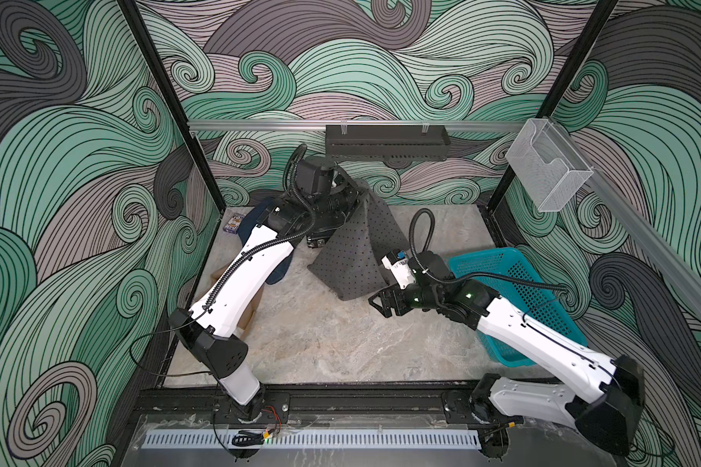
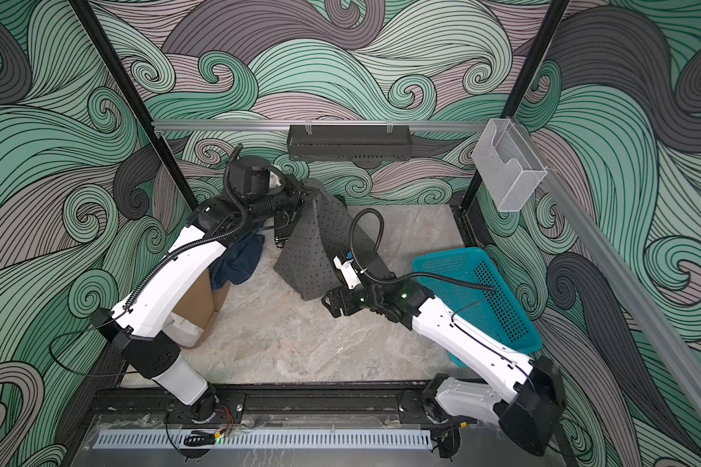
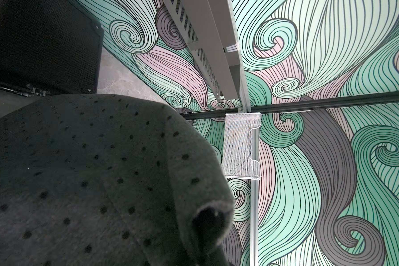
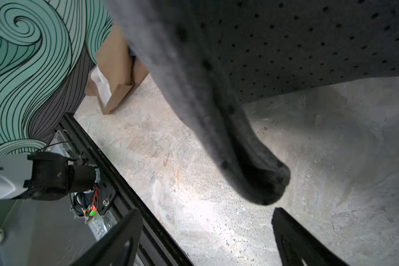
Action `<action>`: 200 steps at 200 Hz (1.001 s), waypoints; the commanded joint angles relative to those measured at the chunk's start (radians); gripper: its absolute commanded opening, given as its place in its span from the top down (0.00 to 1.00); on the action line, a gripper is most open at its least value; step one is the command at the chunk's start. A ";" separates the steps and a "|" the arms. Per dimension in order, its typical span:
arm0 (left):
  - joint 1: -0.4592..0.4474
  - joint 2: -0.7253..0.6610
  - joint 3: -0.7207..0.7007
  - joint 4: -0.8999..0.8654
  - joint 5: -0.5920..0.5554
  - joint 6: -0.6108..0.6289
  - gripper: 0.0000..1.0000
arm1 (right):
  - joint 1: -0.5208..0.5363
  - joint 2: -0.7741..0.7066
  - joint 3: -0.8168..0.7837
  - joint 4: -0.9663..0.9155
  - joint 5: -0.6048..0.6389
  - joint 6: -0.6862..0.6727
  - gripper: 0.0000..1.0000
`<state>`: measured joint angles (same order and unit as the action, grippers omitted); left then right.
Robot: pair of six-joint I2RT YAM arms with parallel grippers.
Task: Roll up the skirts
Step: Flatten out the skirt at the center of the board.
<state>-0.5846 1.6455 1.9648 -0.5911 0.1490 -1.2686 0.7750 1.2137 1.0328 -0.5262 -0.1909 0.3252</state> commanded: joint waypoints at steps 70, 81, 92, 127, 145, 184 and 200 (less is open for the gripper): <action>0.061 0.015 0.048 0.084 0.071 -0.027 1.00 | -0.049 0.025 0.068 0.089 -0.036 -0.095 0.01; 0.062 0.013 0.048 0.087 0.079 -0.034 1.00 | -0.056 0.003 0.038 0.131 -0.046 -0.090 0.01; 0.061 0.011 0.047 0.092 0.087 -0.039 1.00 | -0.069 -0.005 0.011 0.184 -0.093 -0.080 0.01; 0.062 -0.001 0.054 0.094 0.091 -0.042 1.00 | -0.109 0.021 -0.009 0.249 -0.148 -0.083 0.01; 0.064 -0.007 0.060 0.083 0.090 -0.039 1.00 | -0.134 0.026 -0.012 0.276 -0.173 -0.080 0.01; 0.068 -0.025 0.051 0.074 0.093 -0.036 1.00 | -0.199 -0.021 -0.036 0.289 -0.206 -0.065 0.01; 0.071 -0.027 0.048 0.079 0.093 -0.038 1.00 | -0.199 -0.009 -0.055 0.337 -0.288 -0.035 0.01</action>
<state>-0.5236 1.6608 1.9652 -0.5625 0.2302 -1.3022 0.5823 1.2163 1.0058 -0.2653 -0.3679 0.2535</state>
